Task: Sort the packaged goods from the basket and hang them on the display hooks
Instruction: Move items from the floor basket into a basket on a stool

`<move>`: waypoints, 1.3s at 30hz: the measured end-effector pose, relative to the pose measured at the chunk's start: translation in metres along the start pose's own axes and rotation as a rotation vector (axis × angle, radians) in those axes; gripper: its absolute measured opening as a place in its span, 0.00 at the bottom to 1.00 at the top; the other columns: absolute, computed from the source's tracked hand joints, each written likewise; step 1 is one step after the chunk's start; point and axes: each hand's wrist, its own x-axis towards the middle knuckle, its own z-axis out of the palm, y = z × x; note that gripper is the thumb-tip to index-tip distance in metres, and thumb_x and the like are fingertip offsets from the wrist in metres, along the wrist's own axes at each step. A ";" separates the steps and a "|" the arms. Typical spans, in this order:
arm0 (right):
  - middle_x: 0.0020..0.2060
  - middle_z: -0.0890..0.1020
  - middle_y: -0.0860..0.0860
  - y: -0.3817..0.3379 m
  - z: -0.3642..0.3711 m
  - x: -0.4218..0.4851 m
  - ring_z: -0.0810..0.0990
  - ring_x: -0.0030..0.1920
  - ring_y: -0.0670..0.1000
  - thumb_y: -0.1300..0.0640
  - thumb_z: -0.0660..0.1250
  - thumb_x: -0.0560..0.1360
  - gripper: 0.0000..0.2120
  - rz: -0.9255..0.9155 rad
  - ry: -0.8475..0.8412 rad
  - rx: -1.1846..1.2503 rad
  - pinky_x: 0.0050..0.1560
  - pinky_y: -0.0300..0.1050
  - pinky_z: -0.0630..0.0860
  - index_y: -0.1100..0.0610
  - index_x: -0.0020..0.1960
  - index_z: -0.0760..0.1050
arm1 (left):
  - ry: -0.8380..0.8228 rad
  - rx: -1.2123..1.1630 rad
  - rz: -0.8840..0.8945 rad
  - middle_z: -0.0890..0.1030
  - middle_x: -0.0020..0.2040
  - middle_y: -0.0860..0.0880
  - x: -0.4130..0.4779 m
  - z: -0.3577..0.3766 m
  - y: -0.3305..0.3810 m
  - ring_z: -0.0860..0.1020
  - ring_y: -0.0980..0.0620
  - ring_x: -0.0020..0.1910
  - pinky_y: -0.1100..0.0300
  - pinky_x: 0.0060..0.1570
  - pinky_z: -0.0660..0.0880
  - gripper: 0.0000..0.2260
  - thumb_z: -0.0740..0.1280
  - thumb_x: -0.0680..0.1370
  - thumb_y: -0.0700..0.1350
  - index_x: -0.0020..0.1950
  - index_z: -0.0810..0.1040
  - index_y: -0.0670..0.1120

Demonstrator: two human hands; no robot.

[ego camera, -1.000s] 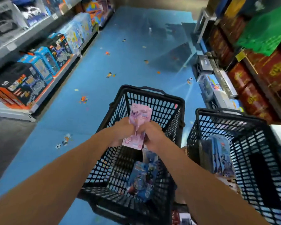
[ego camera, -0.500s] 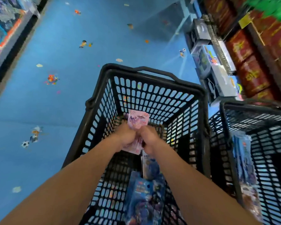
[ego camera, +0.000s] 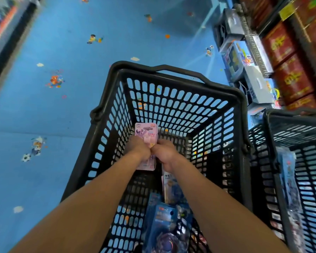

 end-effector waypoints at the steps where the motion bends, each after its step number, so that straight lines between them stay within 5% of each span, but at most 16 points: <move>1: 0.49 0.87 0.58 0.002 0.003 0.001 0.87 0.49 0.58 0.67 0.71 0.74 0.13 -0.015 0.008 -0.051 0.53 0.56 0.85 0.59 0.58 0.84 | 0.011 0.017 -0.009 0.81 0.59 0.41 0.001 -0.001 -0.002 0.81 0.40 0.56 0.53 0.48 0.75 0.16 0.71 0.79 0.42 0.65 0.74 0.41; 4: 0.47 0.87 0.52 0.010 0.011 0.009 0.86 0.49 0.55 0.60 0.71 0.70 0.13 -0.065 0.076 -0.238 0.56 0.57 0.83 0.51 0.54 0.84 | 0.026 0.047 0.005 0.80 0.59 0.42 0.003 -0.005 -0.007 0.79 0.40 0.57 0.51 0.54 0.76 0.14 0.69 0.81 0.44 0.64 0.73 0.41; 8: 0.45 0.87 0.53 0.008 0.017 0.008 0.86 0.47 0.54 0.57 0.70 0.75 0.09 -0.102 0.139 -0.336 0.54 0.55 0.83 0.53 0.54 0.84 | -0.009 0.043 0.040 0.82 0.54 0.41 0.004 -0.009 -0.011 0.77 0.44 0.47 0.55 0.46 0.74 0.10 0.69 0.80 0.44 0.59 0.78 0.41; 16: 0.48 0.85 0.52 0.005 0.012 0.003 0.83 0.49 0.52 0.56 0.72 0.76 0.11 -0.141 0.136 -0.469 0.48 0.44 0.79 0.55 0.57 0.81 | -0.018 0.043 0.059 0.80 0.49 0.44 -0.013 -0.017 -0.008 0.76 0.46 0.47 0.57 0.45 0.72 0.04 0.68 0.80 0.38 0.54 0.80 0.41; 25: 0.46 0.76 0.50 -0.005 -0.005 -0.038 0.76 0.49 0.51 0.53 0.71 0.78 0.12 -0.221 0.104 -0.552 0.47 0.44 0.71 0.53 0.55 0.69 | -0.004 0.073 0.051 0.79 0.66 0.39 -0.050 -0.032 -0.003 0.78 0.40 0.64 0.53 0.60 0.77 0.25 0.71 0.79 0.40 0.73 0.70 0.36; 30: 0.37 0.72 0.48 -0.012 -0.014 -0.079 0.73 0.40 0.51 0.52 0.72 0.76 0.12 -0.332 0.109 -0.558 0.37 0.44 0.68 0.52 0.46 0.69 | 0.028 0.075 0.118 0.78 0.66 0.40 -0.095 -0.051 0.001 0.77 0.40 0.65 0.50 0.64 0.77 0.23 0.71 0.78 0.43 0.71 0.72 0.39; 35: 0.47 0.79 0.49 -0.019 -0.041 -0.148 0.80 0.49 0.53 0.54 0.74 0.75 0.14 -0.470 0.075 -0.564 0.50 0.51 0.79 0.52 0.52 0.69 | 0.072 0.095 0.197 0.78 0.63 0.37 -0.168 -0.066 0.004 0.78 0.38 0.62 0.49 0.56 0.77 0.22 0.68 0.79 0.44 0.70 0.70 0.37; 39: 0.38 0.75 0.47 -0.012 -0.076 -0.226 0.75 0.38 0.50 0.52 0.76 0.74 0.15 -0.577 0.034 -0.588 0.38 0.46 0.73 0.50 0.45 0.68 | 0.089 0.141 0.319 0.79 0.55 0.45 -0.259 -0.067 0.012 0.76 0.47 0.53 0.59 0.47 0.73 0.09 0.64 0.82 0.41 0.61 0.73 0.39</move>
